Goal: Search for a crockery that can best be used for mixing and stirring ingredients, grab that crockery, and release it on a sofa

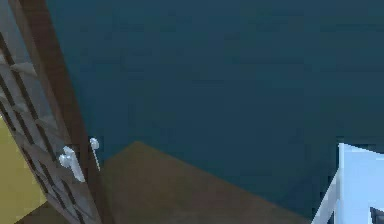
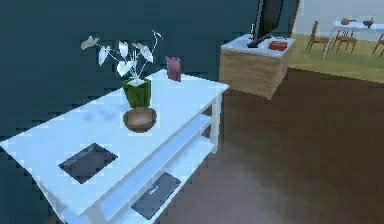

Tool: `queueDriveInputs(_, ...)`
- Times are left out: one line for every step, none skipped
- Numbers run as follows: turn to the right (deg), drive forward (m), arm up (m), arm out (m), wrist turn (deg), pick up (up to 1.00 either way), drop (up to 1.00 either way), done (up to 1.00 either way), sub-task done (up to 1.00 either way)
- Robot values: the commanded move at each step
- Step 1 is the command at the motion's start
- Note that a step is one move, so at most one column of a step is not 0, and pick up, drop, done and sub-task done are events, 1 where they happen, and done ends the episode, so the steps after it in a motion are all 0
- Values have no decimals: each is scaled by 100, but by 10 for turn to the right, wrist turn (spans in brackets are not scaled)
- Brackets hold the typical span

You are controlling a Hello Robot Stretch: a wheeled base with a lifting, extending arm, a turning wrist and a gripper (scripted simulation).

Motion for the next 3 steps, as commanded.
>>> queueDriveInputs(-120,0,0,0,0,0,0,0,0)
queueDriveInputs(450,0,0,0,0,0,0,0,0)
queueDriveInputs(450,0,0,0,0,0,0,0,0)
